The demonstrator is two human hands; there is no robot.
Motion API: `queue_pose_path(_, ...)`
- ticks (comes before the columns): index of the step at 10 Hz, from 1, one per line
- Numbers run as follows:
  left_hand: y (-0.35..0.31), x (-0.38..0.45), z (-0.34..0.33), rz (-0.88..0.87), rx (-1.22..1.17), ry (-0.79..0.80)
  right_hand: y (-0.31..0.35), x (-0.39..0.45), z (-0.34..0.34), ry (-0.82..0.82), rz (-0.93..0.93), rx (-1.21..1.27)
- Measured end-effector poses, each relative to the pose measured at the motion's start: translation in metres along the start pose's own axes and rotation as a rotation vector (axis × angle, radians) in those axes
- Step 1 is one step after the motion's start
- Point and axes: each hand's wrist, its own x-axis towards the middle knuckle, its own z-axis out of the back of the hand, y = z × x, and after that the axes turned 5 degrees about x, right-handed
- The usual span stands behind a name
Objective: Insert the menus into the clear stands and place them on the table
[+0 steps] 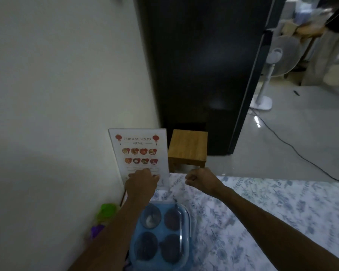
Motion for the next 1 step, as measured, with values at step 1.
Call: queue_pose_path(1, -0.0137, -0.0187, 0.0193, -0.004, 0.021, -0.018, 0.0071, -0.0302, 0.0344, -0.045, 0.018, -0.015)
